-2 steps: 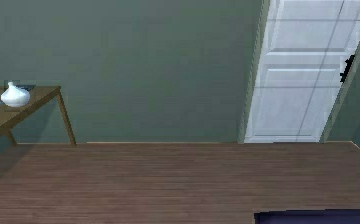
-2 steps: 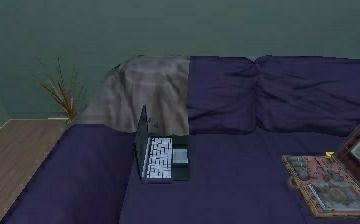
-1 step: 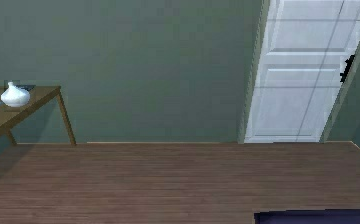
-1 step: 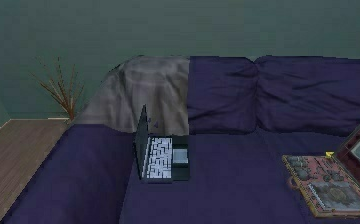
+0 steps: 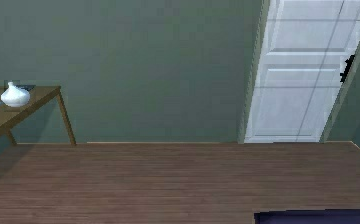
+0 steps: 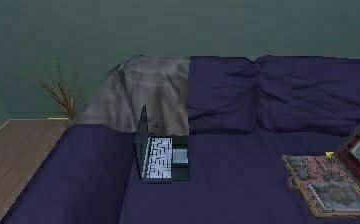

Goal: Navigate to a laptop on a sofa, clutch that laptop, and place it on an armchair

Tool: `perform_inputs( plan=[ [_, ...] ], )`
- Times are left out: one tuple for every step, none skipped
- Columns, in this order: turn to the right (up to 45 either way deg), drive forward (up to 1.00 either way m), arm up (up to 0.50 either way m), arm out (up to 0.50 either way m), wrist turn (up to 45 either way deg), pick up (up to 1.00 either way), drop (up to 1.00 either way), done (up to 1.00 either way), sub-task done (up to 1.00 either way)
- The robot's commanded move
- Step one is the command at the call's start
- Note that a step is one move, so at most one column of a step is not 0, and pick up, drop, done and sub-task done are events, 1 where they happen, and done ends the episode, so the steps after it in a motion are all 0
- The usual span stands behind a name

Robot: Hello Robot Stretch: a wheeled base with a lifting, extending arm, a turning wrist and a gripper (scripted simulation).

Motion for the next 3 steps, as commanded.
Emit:
perform_inputs(
  plan=[
    [0.0, 0.00, 0.00, 0.48, 0.0, 0.00, 0.00, 0.00, 0.00],
    [0.0, 0.00, 0.00, 0.00, 45.0, 0.00, 0.00, 0.00, 0.00],
    [0.0, 0.00, 0.00, 0.00, 45.0, 0.00, 0.00, 0.00, 0.00]
  ],
)
